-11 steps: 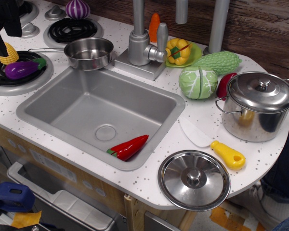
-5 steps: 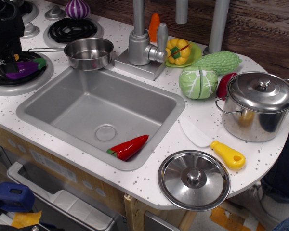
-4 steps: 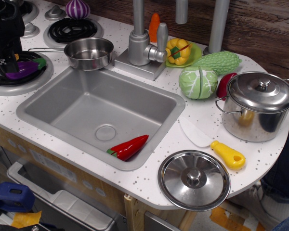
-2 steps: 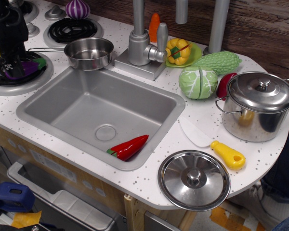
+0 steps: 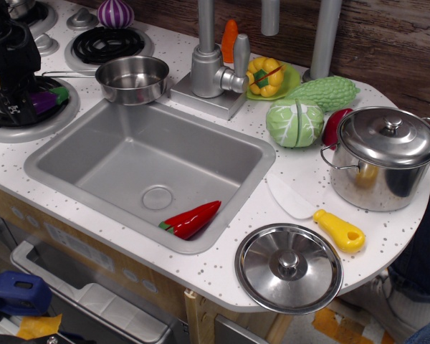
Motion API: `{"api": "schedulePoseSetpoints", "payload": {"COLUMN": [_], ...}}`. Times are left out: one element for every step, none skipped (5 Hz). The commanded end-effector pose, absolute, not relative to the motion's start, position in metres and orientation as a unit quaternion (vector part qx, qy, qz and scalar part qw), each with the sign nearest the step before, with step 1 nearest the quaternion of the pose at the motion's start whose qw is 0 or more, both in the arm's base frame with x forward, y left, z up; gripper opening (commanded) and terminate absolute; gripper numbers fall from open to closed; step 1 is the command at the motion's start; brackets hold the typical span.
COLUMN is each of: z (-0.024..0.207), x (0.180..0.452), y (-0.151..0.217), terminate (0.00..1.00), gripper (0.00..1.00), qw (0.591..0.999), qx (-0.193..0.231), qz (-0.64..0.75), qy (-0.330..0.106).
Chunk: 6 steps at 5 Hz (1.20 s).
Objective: Put eggplant in pot or pan
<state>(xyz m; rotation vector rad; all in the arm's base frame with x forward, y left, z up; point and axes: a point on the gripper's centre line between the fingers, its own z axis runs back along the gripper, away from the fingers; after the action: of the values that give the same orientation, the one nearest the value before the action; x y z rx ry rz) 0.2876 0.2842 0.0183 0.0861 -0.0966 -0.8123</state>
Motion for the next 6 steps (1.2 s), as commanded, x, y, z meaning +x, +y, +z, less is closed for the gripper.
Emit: {"api": "schedulePoseSetpoints", "payload": {"z": [0.038,0.062,0.09,0.099,0.1,0.095], "x": [0.285,0.287,0.299,0.325,0.351,0.383], "y": [0.287,0.277,0.272,0.266,0.261,0.255], "terminate": [0.0,0.0,0.0,0.0,0.0,0.0], "gripper": [0.0,0.0,0.0,0.0,0.0,0.0], "qw": [0.92,0.915,0.907,0.894,0.879,0.859], "qx": [0.057,0.102,0.129,0.15,0.16,0.17], "qz": [-0.384,-0.388,-0.398,-0.414,-0.437,-0.466], "qy": [-0.053,-0.045,-0.053,-0.08,-0.103,-0.124]}}
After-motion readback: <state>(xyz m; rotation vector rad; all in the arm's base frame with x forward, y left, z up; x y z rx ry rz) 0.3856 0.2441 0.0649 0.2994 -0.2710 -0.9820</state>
